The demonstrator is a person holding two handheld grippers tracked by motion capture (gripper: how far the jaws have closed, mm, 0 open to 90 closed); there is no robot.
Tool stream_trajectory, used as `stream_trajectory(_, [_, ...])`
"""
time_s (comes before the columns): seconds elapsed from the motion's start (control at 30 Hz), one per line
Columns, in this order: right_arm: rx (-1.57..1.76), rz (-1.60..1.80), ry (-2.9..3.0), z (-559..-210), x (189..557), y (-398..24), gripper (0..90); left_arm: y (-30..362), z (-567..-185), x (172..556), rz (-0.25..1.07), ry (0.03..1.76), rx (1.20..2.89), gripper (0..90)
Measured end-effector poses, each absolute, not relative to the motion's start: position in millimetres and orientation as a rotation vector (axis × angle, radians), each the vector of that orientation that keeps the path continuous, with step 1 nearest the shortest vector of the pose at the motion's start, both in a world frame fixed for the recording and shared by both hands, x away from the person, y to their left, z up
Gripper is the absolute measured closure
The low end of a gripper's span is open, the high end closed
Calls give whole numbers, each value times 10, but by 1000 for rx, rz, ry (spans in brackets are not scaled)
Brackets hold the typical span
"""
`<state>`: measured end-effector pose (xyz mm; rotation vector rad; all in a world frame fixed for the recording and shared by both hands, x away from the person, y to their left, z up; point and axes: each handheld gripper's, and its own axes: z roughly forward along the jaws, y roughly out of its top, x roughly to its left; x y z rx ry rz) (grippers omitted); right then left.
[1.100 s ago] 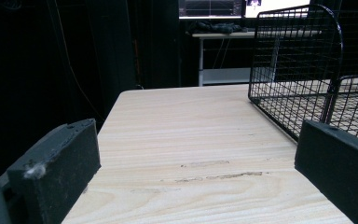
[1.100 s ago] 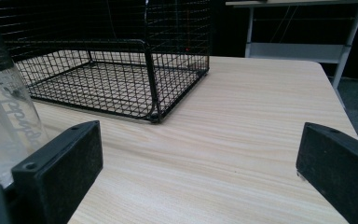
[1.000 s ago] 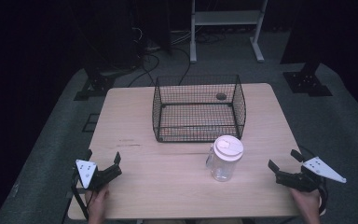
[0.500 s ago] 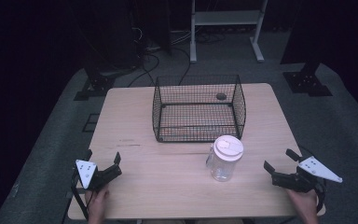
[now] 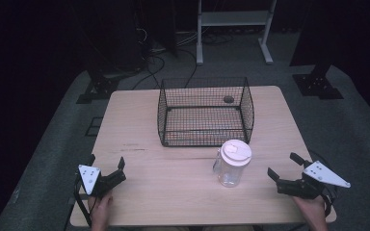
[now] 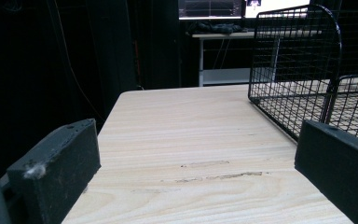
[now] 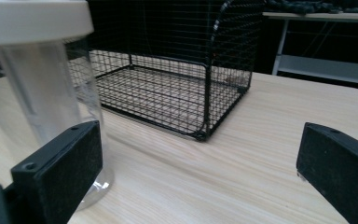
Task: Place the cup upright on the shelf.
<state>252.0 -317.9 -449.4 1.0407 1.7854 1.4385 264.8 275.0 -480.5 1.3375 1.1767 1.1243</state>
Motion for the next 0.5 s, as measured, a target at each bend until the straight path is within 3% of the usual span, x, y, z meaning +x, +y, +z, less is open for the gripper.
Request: stream_trajectory(0.5, [888,1480,1869,-4277,2307,-2858,0,2747,-4805,2645,1127,1177,1341,0])
